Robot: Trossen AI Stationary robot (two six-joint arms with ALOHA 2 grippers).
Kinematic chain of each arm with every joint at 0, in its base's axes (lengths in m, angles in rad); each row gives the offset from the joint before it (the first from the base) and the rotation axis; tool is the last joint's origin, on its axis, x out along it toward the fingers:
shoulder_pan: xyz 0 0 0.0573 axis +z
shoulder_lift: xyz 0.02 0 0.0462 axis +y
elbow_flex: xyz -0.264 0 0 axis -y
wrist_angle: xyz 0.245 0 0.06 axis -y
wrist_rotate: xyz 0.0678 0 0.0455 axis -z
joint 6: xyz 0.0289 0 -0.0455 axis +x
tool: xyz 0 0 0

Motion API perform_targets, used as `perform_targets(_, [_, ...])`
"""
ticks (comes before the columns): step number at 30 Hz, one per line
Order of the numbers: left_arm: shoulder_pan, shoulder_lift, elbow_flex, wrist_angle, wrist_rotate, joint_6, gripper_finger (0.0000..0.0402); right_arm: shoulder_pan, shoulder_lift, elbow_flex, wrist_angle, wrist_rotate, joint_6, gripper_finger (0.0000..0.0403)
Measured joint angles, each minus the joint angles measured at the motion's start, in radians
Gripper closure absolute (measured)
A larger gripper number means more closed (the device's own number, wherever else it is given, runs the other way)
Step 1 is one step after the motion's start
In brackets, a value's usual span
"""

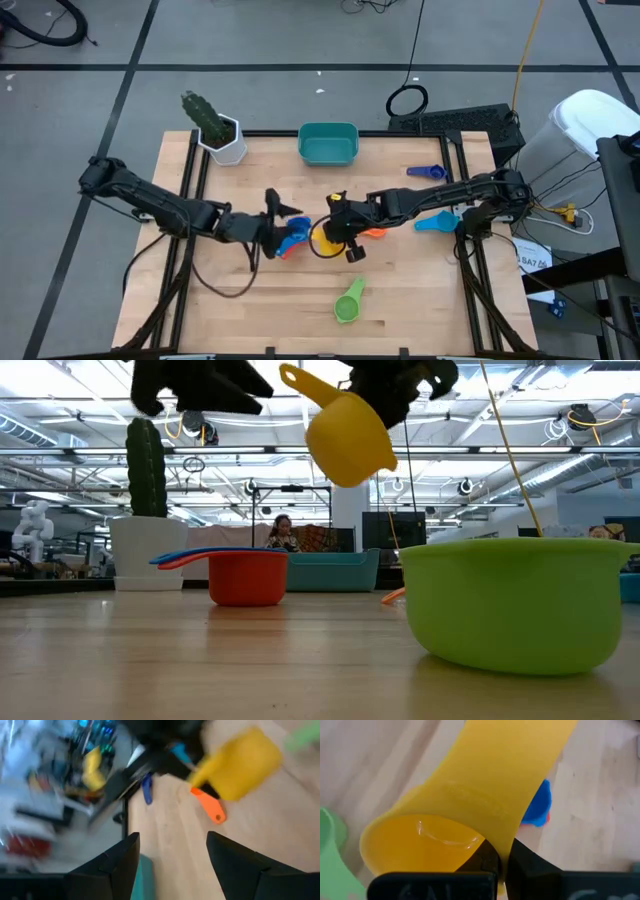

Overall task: Nest measuring cups in basket
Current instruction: Stack the yellow measuring cup on the blue measuring cup

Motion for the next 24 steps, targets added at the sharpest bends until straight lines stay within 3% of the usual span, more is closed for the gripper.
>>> perform_targets(3, [-0.026,0.034,0.0,0.045,0.001,0.158,0.0167,-0.014,0.0,0.0,0.043,-0.025,0.046,0.0403])
perform_targets(6, [-0.043,0.067,0.0,0.085,-0.016,0.217,0.0167,-0.022,0.0,-0.001,0.042,-0.077,0.09,0.0403])
perform_targets(9, [-0.055,0.085,0.0,0.126,-0.052,0.253,0.0167,-0.022,0.0,-0.001,0.032,-0.082,0.106,0.0403])
perform_targets(16, [-0.084,0.083,0.0,0.253,-0.028,0.318,0.0167,-0.022,0.0,-0.001,0.023,-0.101,0.122,0.0403])
perform_targets(24, [-0.07,0.083,0.0,0.229,-0.022,0.306,0.0167,-0.014,0.0,-0.001,0.048,-0.127,0.127,0.0403])
